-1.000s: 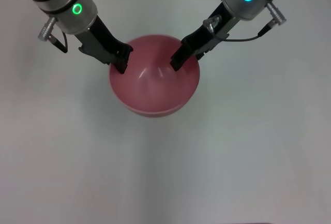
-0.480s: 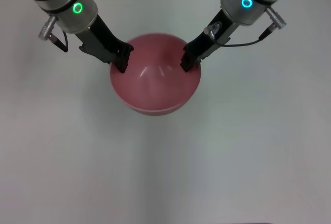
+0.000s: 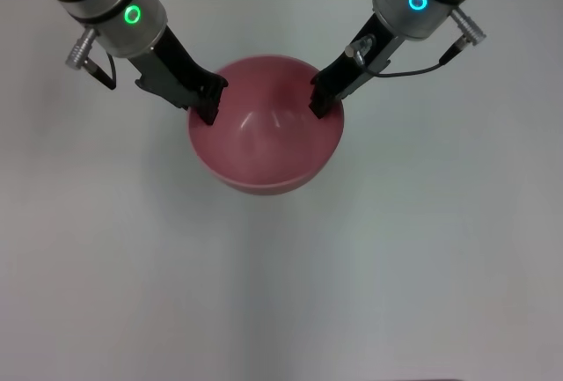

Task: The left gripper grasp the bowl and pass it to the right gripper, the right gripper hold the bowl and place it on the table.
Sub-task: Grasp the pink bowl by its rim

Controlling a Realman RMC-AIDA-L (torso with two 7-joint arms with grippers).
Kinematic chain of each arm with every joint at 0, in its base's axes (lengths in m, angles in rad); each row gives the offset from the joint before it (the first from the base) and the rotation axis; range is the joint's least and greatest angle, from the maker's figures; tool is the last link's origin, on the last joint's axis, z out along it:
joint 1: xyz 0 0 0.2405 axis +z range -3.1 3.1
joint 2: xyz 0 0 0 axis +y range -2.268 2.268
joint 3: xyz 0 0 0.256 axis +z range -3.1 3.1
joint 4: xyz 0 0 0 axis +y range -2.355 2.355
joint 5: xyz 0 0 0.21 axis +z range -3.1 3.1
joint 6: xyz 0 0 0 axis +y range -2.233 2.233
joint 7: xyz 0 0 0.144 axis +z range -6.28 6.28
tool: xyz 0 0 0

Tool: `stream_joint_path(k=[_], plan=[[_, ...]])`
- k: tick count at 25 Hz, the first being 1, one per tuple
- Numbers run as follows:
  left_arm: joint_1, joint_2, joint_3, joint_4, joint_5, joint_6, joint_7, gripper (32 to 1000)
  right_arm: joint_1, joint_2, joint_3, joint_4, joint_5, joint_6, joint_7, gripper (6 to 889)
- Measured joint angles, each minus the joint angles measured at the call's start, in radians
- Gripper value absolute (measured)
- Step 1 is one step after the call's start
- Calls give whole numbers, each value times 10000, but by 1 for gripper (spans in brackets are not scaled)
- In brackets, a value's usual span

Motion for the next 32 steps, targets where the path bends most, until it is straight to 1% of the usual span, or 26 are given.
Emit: stream_joint_path(k=[5, 9, 18, 24, 32], plan=[[1, -6, 0, 3, -44, 14, 34, 61, 17, -1, 1, -1, -3, 7, -29, 96], [1, 34, 1, -4, -278, 45, 112, 65, 25, -4, 2, -1, -12, 12, -45, 96], [-38, 27, 1, -3, -381, 40, 130, 74, 33, 2, 1, -2, 13, 3, -62, 64], [-51, 29, 0, -6, -381, 109, 130, 257, 28, 1, 1, -1, 10, -2, -62, 41], [-61, 26, 0, 33, -434, 145, 120, 434, -23, 0, 1, 0, 5, -7, -62, 33]])
